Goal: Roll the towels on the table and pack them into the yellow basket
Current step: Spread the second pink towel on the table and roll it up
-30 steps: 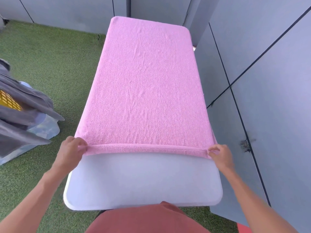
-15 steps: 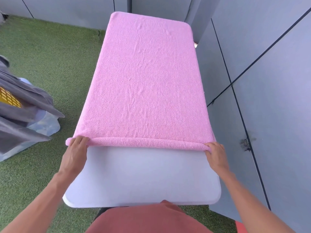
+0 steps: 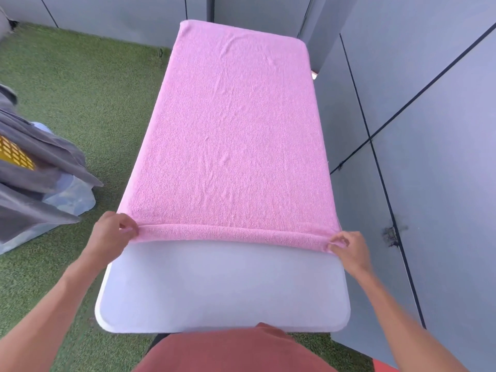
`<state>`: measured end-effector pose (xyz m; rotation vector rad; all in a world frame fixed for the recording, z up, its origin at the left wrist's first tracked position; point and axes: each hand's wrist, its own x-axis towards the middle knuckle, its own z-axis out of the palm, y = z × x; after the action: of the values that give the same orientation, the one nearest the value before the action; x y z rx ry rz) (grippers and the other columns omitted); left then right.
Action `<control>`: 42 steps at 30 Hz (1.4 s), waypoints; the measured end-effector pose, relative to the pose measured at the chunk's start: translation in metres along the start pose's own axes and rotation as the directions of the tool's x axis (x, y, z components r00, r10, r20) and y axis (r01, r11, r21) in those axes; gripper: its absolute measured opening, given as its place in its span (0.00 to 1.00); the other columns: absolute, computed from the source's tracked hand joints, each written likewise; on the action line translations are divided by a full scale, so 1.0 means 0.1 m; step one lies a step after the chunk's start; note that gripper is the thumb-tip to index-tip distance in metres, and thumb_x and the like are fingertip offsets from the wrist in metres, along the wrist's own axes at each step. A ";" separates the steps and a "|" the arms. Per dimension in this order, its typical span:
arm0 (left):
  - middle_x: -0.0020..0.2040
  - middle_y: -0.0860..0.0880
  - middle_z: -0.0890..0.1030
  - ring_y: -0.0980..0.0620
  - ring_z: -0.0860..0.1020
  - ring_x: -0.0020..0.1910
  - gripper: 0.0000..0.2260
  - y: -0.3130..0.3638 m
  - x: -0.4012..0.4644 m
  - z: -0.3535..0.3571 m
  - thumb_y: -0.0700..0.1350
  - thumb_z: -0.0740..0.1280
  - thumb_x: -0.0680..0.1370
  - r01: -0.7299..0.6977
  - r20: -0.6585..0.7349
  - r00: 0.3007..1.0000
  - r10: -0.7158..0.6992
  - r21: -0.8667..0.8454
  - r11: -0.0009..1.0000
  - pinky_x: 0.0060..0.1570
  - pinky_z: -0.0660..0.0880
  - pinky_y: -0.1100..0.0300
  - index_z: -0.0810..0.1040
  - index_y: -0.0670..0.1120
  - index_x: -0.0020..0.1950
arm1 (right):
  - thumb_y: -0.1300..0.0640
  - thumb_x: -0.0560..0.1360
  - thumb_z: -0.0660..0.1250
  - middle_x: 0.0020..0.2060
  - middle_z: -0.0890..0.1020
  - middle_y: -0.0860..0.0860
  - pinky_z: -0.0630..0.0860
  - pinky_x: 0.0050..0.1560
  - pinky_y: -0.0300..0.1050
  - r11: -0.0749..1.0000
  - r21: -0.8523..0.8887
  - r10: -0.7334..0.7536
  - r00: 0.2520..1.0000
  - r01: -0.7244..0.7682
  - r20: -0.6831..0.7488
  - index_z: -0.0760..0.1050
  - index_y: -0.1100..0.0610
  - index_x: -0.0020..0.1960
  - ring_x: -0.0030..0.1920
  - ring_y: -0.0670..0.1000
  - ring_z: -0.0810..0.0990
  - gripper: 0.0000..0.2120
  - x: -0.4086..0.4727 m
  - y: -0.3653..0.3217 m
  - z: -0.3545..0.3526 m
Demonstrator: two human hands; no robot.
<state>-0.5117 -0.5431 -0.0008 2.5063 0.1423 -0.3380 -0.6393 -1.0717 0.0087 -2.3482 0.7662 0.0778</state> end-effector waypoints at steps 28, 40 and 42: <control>0.47 0.44 0.79 0.42 0.77 0.47 0.08 -0.01 0.07 -0.03 0.35 0.72 0.72 0.010 0.060 0.998 -0.011 0.013 1.000 0.45 0.69 0.54 0.79 0.49 0.42 | 0.67 0.72 0.69 0.41 0.79 0.46 0.71 0.47 0.43 0.997 -0.069 -0.019 0.998 0.024 0.068 0.78 0.56 0.48 0.50 0.55 0.78 0.09 -0.02 -0.13 -0.05; 0.52 0.39 0.78 0.36 0.74 0.51 0.20 -0.02 -0.13 0.28 0.28 0.72 0.65 -0.294 -0.080 0.930 0.358 0.420 0.858 0.48 0.73 0.41 0.75 0.38 0.55 | 0.71 0.68 0.70 0.54 0.75 0.55 0.66 0.64 0.49 0.884 -0.385 -0.303 0.952 0.264 -0.042 0.77 0.63 0.60 0.56 0.55 0.66 0.20 -0.18 -0.04 0.33; 0.50 0.40 0.79 0.36 0.76 0.49 0.16 0.03 -0.02 0.24 0.28 0.71 0.67 -0.278 -0.058 0.943 0.329 0.409 0.869 0.46 0.73 0.41 0.77 0.38 0.53 | 0.73 0.70 0.66 0.52 0.75 0.54 0.69 0.62 0.53 0.901 -0.372 -0.258 0.965 0.224 -0.045 0.77 0.61 0.60 0.55 0.55 0.66 0.21 -0.10 -0.10 0.33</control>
<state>-0.5179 -0.5590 -0.0174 2.8935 -0.3036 -0.0801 -0.6374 -1.0410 -0.0092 -2.8025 0.5300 0.0018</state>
